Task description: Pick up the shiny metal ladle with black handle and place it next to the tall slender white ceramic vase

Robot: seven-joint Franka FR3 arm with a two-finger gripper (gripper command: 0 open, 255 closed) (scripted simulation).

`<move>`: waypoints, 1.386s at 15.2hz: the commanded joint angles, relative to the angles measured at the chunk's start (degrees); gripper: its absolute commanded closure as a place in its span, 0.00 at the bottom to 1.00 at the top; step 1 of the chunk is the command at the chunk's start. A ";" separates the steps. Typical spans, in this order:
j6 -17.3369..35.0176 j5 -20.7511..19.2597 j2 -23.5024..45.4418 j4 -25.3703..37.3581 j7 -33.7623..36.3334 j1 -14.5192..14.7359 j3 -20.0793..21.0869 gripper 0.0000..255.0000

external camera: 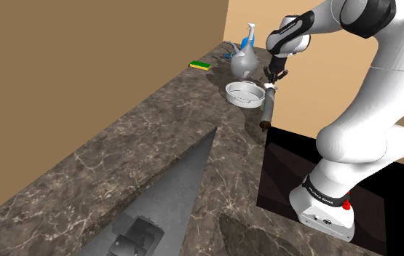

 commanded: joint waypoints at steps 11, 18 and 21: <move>3.90 -0.14 2.19 -1.72 0.49 0.04 -0.02 1.00; 3.90 -0.14 2.19 -1.72 0.48 0.04 -0.02 0.00; -0.79 -0.16 -1.54 -0.79 0.51 0.41 0.12 0.00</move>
